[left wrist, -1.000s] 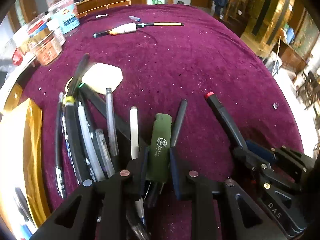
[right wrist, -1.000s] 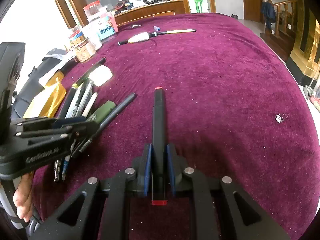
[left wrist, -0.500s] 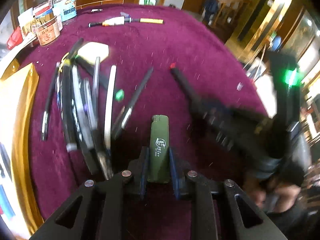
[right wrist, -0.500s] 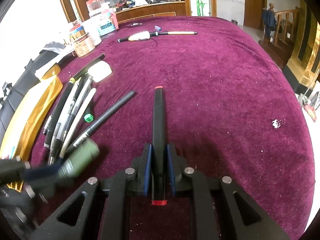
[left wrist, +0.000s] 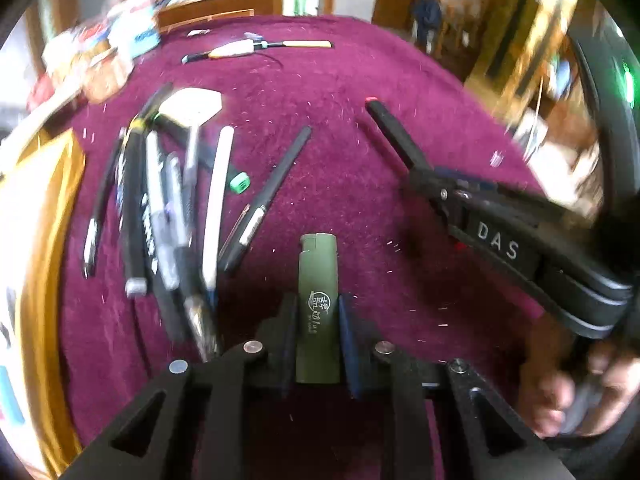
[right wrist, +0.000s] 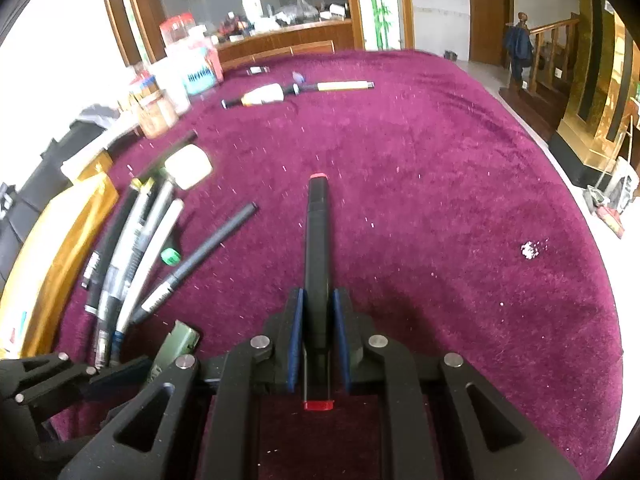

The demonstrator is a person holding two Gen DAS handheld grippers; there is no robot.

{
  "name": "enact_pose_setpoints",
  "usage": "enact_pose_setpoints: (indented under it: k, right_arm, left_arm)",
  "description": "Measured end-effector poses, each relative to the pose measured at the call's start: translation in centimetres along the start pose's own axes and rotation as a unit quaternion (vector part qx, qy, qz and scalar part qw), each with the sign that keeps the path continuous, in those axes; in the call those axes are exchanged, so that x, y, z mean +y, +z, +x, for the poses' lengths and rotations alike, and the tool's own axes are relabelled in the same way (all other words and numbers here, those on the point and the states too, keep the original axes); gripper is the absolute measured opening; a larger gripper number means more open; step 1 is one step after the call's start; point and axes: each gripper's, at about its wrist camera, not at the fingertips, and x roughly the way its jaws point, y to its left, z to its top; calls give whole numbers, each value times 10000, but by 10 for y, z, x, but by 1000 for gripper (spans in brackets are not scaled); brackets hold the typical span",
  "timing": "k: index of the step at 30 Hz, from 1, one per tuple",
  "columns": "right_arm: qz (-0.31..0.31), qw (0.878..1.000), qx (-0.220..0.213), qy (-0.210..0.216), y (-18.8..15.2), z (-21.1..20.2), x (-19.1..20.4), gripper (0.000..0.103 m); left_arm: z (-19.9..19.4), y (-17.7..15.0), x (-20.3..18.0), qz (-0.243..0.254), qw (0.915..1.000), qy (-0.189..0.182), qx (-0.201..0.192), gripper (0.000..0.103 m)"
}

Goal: Organize rigid objects
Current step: 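Carry lighter and red-capped marker into the tray and open both tools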

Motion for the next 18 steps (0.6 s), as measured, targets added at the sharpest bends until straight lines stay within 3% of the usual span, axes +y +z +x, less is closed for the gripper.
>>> enact_pose_setpoints:
  k: [4,7,12,18]
  right_arm:
    - [436,9969,5,658,-3,-18,3,15]
    - [255,9918,-11,1248,0,-36,35,15]
    - [-313,9738,56,2253,11,-60,113,15]
    - [-864,9494,423,2990,18,-51,197,15]
  left_arm:
    - [-55,-8,33,-704,9958,-408,-413,19]
    - [-99,-16,68,-1329,9877,-533,-626,20]
    - [-176,-35,141,-2269,9662,-302,-1183,20]
    - [-212,-49,221,-2995,9410,234,-1560,20]
